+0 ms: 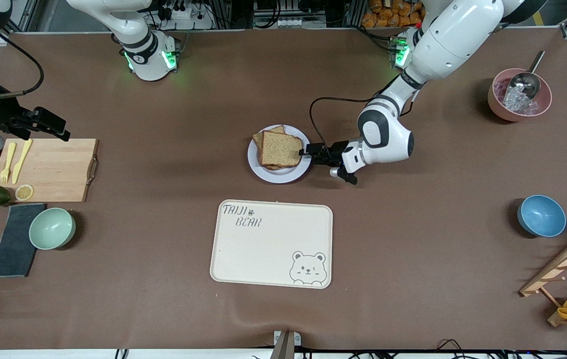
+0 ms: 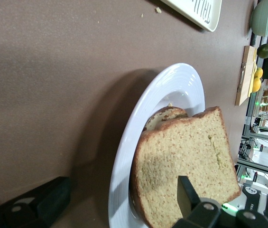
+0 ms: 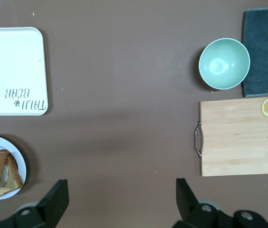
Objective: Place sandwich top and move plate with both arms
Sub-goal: 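Grasp the plate rim with the left gripper, then slide the plate with the left gripper onto the bear tray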
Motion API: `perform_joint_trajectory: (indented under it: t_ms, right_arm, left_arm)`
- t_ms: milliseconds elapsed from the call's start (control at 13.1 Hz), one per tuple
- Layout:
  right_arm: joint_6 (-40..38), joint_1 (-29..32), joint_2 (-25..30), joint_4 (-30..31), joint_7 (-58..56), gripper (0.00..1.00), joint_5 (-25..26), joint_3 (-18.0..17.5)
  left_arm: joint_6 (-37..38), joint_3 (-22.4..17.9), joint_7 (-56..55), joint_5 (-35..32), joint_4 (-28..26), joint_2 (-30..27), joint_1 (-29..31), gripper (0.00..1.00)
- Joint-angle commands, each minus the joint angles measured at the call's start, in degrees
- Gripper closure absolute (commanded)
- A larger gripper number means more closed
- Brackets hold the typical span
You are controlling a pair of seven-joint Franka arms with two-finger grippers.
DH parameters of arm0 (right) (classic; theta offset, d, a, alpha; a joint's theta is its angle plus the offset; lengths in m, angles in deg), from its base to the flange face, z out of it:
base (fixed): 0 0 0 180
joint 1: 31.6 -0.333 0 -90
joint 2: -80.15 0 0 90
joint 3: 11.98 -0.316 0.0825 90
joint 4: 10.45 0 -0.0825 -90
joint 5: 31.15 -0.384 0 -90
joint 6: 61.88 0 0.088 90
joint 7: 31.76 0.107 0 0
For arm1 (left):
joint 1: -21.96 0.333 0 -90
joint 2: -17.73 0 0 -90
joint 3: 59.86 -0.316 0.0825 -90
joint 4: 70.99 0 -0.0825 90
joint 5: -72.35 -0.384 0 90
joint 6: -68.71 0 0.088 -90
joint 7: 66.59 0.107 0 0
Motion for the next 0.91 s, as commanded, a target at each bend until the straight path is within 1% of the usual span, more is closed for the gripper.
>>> perform_joint_trajectory:
  t_ms: [0,76,229,533,838]
  right_arm:
    - [-1.73,0.03,-0.20,-1.26,-0.13,0.00,1.36,-0.22]
    - [-1.73,0.03,-0.20,-1.52,-0.22,0.00,1.97,-0.22]
    - [-1.90,0.03,-0.46,-2.84,-0.22,0.00,2.16,-0.22]
    - [-1.91,0.03,-0.63,-3.19,-0.31,0.00,2.77,-0.40]
    - [-1.99,0.30,-0.63,-3.55,-1.98,0.00,2.77,-0.40]
  left_arm:
    - [-0.65,0.65,3.08,1.93,-0.27,-0.13,0.09,0.75]
    - [-0.65,0.65,3.78,1.93,-0.62,-0.13,0.09,0.91]
    - [-0.56,0.65,5.45,1.93,-1.67,0.04,0.53,1.00]
    - [-0.39,0.65,5.64,1.93,-1.77,-0.13,0.97,1.00]
    - [1.45,0.74,5.64,4.03,-1.94,-2.41,2.10,1.00]
